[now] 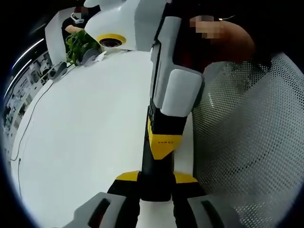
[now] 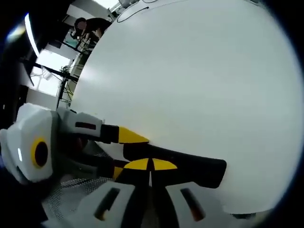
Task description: Press the specified remote control buttons in sequence, fully releasing each button before pressing the next.
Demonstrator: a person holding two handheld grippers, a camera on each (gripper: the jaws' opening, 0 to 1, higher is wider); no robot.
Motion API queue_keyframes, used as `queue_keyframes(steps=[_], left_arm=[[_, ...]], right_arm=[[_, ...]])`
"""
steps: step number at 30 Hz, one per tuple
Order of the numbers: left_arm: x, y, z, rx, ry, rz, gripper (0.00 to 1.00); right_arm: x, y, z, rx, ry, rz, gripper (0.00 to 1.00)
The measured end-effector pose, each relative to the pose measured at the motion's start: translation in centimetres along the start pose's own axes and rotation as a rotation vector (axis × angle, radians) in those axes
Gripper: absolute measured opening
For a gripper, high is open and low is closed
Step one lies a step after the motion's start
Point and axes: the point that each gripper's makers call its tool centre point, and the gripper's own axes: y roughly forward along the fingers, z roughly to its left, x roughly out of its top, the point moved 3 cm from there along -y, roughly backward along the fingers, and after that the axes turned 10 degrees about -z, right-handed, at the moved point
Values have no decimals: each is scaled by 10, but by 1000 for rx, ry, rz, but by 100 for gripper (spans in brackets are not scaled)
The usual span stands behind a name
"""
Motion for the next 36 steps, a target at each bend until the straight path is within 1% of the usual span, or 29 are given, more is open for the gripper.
queue_keyframes(steps=[3, 6, 8, 11, 17, 27, 33, 36], left_arm=[[0, 0, 0, 0, -5, -1, 25], [0, 0, 0, 0, -3, 1, 25], [0, 0, 0, 0, 3, 2, 25], [0, 1, 0, 0, 20, 6, 25], [0, 0, 0, 0, 22, 7, 25], [0, 0, 0, -1, 20, 8, 25], [1, 0, 0, 2, 16, 15, 25], [1, 1, 0, 6, 13, 19, 25]], right_arm=[[0, 0, 0, 0, 15, -1, 0], [0, 1, 3, -15, -15, 3, 0], [0, 0, 2, -13, -38, 5, 0], [0, 0, 2, -6, -28, 6, 0], [0, -1, 4, -18, -59, 11, 0], [0, -1, 3, -20, -54, 9, 0], [0, 0, 2, -11, -31, 4, 0], [0, -1, 3, -15, -44, 6, 0]])
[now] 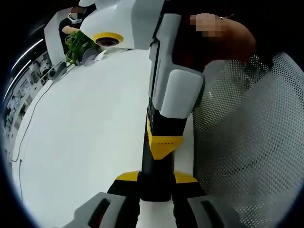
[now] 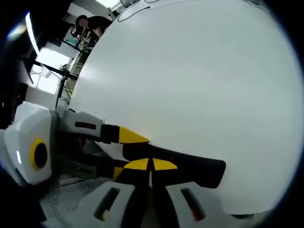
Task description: Press the specified remote control buttons in sequence, fully releasing each button before pressing the next.
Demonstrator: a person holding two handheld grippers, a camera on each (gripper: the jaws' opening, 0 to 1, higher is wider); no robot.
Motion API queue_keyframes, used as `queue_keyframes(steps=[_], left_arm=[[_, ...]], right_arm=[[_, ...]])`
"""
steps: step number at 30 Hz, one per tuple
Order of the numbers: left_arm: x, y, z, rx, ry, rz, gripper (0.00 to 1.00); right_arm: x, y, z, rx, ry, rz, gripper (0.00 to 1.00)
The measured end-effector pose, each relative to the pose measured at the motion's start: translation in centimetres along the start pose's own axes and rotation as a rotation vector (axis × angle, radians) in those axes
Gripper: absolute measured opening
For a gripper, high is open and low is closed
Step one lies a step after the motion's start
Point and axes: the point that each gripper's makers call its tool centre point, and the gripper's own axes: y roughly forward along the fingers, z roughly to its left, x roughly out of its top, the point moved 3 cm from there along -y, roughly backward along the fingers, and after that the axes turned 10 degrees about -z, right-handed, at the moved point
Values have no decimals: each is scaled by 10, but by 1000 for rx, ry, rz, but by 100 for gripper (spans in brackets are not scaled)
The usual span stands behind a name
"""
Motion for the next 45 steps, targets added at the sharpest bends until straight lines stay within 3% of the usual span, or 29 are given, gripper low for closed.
queue_keyframes(steps=[4, 7, 11, 12, 15, 18, 21, 29, 32, 34, 38, 40, 45], left_arm=[[0, 0, 0, 2, -2, -1, 25], [0, 0, 0, 3, 0, 0, 25], [0, -1, -1, 4, 2, 9, 25], [0, 0, -1, 4, 2, 11, 25], [0, 0, -1, 7, 2, 19, 25], [1, 0, -1, 13, -7, 27, 25], [0, 0, -1, 20, -21, 24, 25], [3, 2, 0, 23, -17, 73, 25], [4, 3, 0, 30, -27, 95, 25], [4, 4, 0, 41, -39, 111, 25], [5, 4, 0, 48, -44, 131, 24], [5, 4, 0, 49, -50, 140, 24], [5, 2, 2, 31, -47, 147, 24]], right_arm=[[0, -1, 1, -9, -9, 5, 0], [7, -7, 3, 25, 50, -40, 0], [28, -26, 0, 27, 97, -172, 0], [36, -32, -2, 26, 111, -231, 0], [50, -50, -2, 53, 127, -313, 0], [67, -76, -3, 14, 60, -436, 0], [75, -103, 1, 8, 28, -519, 0], [76, -194, 13, -55, -151, -818, 0], [74, -222, 15, -117, -234, -945, 16], [70, -234, 16, -158, -288, -994, 30], [57, -246, 11, -264, -357, -1028, 44], [51, -247, 8, -321, -384, -1050, 58], [38, -240, -4, -426, -380, -1074, 81]])
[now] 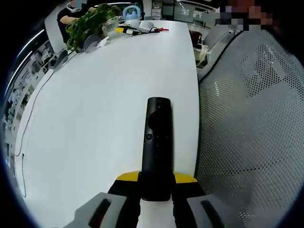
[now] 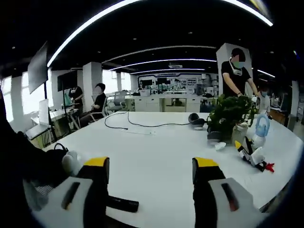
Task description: Press the specified remote control buttons in sequence, fully releasing each button before pressing the next.
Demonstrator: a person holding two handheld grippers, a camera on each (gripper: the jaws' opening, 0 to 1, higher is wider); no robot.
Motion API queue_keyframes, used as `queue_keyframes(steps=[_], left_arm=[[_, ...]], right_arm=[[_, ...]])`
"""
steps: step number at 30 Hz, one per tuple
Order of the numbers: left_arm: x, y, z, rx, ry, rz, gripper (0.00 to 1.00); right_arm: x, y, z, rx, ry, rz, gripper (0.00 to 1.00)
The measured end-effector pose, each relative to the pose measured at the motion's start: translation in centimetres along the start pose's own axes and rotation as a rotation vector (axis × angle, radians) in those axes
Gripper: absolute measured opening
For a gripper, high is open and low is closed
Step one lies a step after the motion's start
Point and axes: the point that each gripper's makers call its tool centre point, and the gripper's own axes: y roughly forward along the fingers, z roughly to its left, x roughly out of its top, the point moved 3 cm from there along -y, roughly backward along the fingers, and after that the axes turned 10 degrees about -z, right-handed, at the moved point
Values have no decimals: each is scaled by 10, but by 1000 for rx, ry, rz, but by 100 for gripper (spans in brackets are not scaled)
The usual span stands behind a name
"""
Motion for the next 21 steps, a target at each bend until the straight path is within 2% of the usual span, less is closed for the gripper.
queue_keyframes(steps=[3, 6, 9, 13, 21], left_arm=[[0, 0, 2, -9, 8, 5, 24], [0, 0, 6, -6, 21, 22, 23], [-1, -1, 14, 1, 28, 41, 23], [-1, -1, 24, 4, 31, 49, 23], [-1, -2, 51, -2, 58, 92, 23]], right_arm=[[-4, 2, -2, -41, -4, -8, 91], [-2, 2, -9, -91, -60, -21, 96], [-2, -2, -19, -133, -31, -29, 98], [-4, -2, -22, -146, -9, -20, 95], [-11, -1, -21, -144, -60, 24, 94]])
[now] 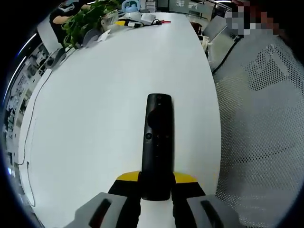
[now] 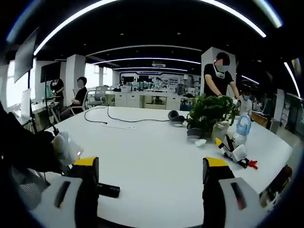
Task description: Press the specified remote control buttons in sequence, fully releasing each button before pressing the next.
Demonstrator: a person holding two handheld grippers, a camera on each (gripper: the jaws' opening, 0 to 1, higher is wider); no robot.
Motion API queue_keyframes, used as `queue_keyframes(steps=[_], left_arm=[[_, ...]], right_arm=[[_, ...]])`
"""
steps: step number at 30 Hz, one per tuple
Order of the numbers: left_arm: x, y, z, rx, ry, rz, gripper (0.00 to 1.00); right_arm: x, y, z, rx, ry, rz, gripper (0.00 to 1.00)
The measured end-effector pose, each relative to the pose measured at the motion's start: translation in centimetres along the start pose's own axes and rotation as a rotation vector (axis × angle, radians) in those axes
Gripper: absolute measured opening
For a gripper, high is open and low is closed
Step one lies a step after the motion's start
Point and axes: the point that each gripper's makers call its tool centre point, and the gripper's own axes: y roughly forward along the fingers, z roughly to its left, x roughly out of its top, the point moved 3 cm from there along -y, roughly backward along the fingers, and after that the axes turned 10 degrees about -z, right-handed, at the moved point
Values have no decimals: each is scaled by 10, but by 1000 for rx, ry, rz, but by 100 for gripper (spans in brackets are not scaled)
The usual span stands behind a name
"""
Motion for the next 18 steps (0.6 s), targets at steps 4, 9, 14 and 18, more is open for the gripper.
queue_keyframes(steps=[4, 9, 14, 18], left_arm=[[0, 0, 18, 2, 26, 33, 23], [3, 2, 37, -2, 43, 54, 23], [7, 1, 58, 2, 74, 69, 23], [12, 0, 74, 15, 77, 67, 23]], right_arm=[[2, -1, -3, -15, 1, -16, 94], [1, -1, -4, -25, -3, -6, 92], [-2, -1, -4, -30, -9, 9, 90], [-4, -1, -5, -36, -15, 21, 89]])
